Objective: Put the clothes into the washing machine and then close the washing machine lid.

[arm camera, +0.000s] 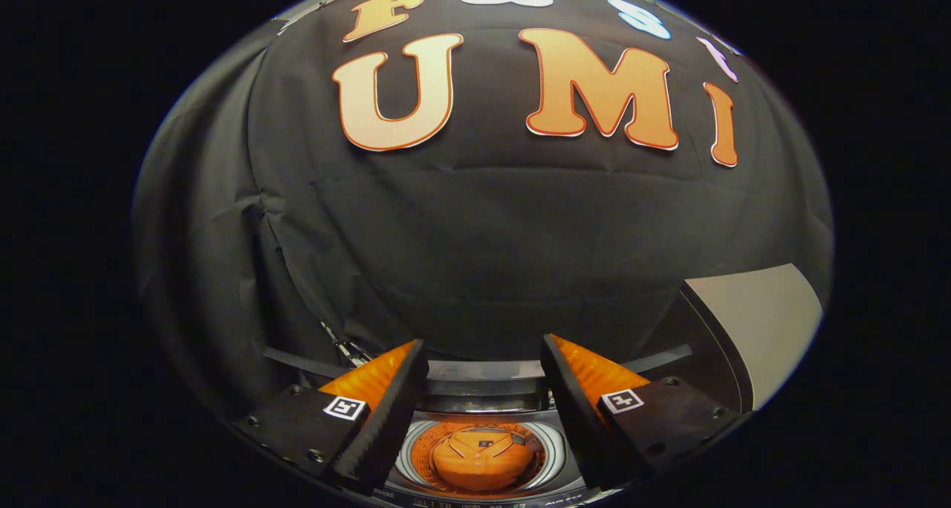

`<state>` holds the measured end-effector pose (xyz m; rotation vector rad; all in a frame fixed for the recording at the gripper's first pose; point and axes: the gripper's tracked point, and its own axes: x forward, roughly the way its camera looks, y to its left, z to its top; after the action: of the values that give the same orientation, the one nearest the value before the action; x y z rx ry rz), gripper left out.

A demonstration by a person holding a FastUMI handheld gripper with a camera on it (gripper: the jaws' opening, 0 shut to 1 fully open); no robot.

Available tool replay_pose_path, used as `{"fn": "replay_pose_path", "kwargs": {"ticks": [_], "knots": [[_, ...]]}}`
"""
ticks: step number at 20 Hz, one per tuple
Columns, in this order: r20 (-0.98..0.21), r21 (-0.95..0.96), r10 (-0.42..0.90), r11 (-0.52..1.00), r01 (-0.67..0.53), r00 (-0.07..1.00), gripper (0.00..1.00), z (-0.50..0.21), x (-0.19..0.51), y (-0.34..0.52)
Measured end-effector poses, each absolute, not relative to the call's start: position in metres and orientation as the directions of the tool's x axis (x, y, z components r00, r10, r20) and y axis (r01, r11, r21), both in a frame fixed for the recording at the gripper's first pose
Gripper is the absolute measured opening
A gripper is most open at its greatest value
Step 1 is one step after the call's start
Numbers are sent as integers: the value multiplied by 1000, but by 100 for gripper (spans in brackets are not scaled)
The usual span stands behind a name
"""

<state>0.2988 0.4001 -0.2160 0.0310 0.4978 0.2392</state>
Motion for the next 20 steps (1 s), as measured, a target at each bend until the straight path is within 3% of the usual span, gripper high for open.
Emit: {"fn": "replay_pose_path", "kwargs": {"ticks": [10, 13, 20], "knots": [[-416, 104, 233, 972, -209, 879, 99, -233, 259, 395], [-504, 119, 240, 971, -209, 830, 98, -268, 253, 396], [-579, 164, 250, 968, -190, 776, 98, -323, 234, 399]]}}
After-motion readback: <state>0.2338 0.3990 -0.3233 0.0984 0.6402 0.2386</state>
